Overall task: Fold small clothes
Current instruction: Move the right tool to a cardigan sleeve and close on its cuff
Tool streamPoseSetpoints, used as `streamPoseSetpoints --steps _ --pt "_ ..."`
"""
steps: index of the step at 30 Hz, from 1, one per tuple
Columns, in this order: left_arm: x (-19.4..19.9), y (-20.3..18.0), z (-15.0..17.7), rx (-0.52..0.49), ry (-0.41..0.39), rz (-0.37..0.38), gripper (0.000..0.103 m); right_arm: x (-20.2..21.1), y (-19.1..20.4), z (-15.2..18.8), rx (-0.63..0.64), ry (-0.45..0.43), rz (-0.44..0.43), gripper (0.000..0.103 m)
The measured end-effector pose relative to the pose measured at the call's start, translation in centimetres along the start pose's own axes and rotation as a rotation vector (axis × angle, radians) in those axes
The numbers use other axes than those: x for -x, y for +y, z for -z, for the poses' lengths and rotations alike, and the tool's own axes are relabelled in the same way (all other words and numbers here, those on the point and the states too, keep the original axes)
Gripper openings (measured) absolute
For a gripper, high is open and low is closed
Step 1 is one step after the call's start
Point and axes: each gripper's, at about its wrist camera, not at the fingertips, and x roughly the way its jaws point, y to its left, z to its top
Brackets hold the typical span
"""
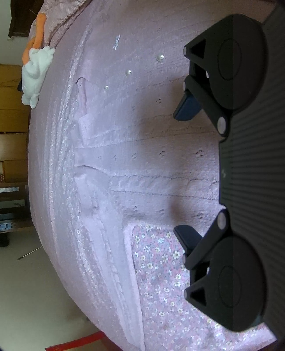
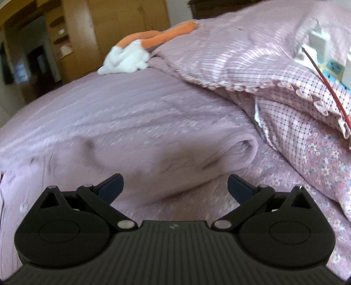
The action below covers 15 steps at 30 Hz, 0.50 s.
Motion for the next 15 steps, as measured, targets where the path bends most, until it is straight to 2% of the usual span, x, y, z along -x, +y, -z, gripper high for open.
streamPoseSetpoints --steps 6,11,14,15 --pt "-0.3 -0.6 -0.2 -0.025 0.005 -0.016 0.103 -3.3 -2.1 -2.3 -0.088 -0.005 0.031 0.102" --pt "-0.8 -1.0 -0.1 -0.061 0.023 -0.029 0.103 -5.9 -3.1 -2.8 -0.120 0.033 0.072 0.086" --pt "-1.0 -1.1 -0.1 -0.074 0.027 -0.039 0.103 -7.1 -3.3 -2.8 -0.111 0.035 0.110 0.074" --pt "-1.0 -1.0 -0.1 -0.076 0.028 -0.040 0.103 -7.3 -3.3 -2.8 -0.101 0.020 0.116 0.067"
